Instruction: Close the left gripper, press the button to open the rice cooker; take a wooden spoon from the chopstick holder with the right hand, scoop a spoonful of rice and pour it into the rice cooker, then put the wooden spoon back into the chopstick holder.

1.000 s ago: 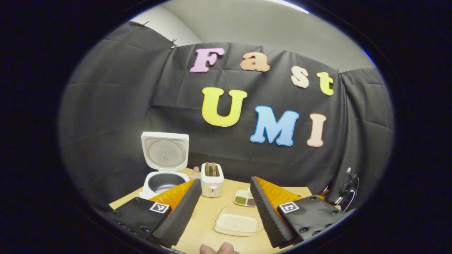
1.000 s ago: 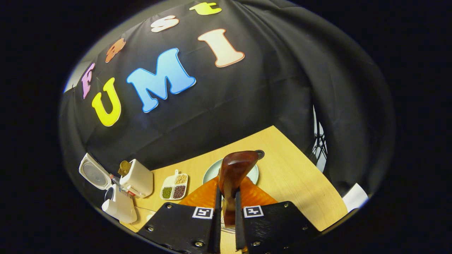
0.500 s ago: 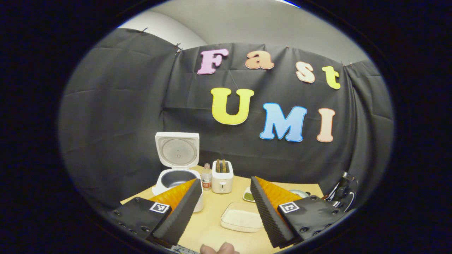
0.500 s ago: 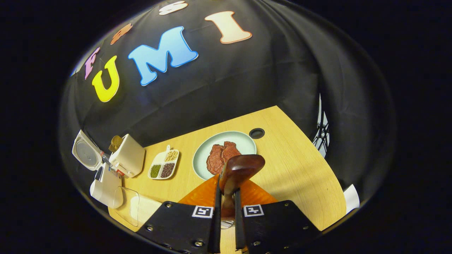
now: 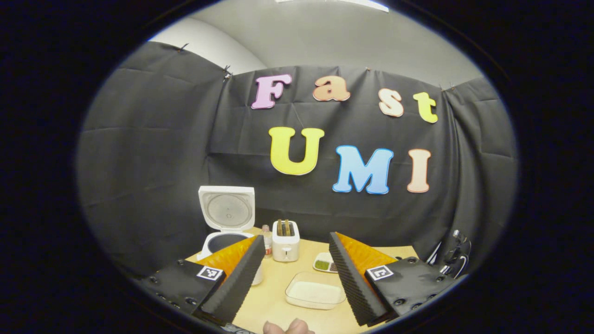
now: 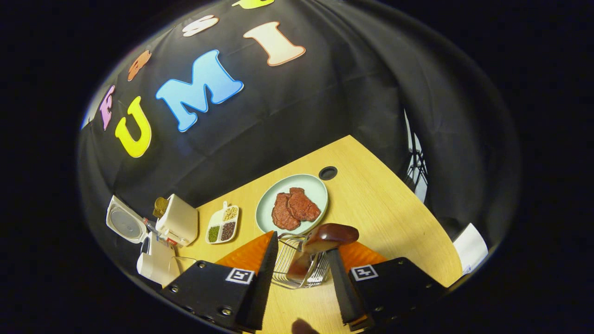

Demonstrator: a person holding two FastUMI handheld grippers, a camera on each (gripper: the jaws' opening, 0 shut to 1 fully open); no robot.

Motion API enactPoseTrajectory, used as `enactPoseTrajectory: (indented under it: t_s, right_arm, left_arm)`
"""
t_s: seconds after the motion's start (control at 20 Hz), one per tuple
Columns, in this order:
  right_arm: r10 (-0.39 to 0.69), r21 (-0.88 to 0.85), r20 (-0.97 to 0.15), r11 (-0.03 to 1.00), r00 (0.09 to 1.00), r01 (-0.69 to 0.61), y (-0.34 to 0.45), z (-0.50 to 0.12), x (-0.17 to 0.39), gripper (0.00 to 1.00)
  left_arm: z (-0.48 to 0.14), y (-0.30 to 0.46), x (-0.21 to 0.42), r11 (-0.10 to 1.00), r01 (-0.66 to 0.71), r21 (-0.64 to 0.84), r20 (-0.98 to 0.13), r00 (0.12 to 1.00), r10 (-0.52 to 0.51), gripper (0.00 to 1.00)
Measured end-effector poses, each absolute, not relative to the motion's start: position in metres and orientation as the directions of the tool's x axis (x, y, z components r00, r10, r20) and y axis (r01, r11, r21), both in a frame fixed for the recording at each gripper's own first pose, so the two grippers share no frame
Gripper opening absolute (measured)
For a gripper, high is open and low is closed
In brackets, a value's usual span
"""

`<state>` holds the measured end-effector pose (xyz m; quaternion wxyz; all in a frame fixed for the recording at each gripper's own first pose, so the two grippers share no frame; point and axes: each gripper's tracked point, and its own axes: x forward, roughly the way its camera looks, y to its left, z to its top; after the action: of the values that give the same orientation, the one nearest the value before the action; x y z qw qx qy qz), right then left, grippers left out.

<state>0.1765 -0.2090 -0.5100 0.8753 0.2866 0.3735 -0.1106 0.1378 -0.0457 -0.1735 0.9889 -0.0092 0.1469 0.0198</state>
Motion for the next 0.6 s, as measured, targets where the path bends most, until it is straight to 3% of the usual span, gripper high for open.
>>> enactPoseTrajectory:
  t_s: [0.1, 0.15, 0.2, 0.6]
  right_arm:
    - [-0.031, 0.387, -0.719, 0.812, 0.694, 0.437, -0.214, -0.503, 0.168, 0.70]
    - [-0.068, 0.367, -0.718, 0.809, 0.693, 0.459, -0.219, -0.498, 0.162, 0.87]
    - [-0.090, 0.354, -0.717, 0.806, 0.691, 0.474, -0.220, -0.491, 0.155, 0.96]
    - [-0.284, 0.287, -0.575, 0.808, 0.767, 0.514, -0.187, -0.356, 0.108, 0.96]
  left_arm:
    - [-0.169, -0.039, 0.138, 0.999, -0.040, -0.018, -0.275, 0.961, 0.034, 0.93]
    - [-0.167, -0.035, 0.138, 0.999, -0.037, -0.025, -0.264, 0.964, 0.029, 0.93]
    - [-0.166, -0.031, 0.139, 0.999, -0.032, -0.038, -0.255, 0.967, 0.022, 0.93]
    - [-0.165, 0.044, 0.171, 0.991, 0.037, -0.126, -0.202, 0.977, -0.063, 0.93]
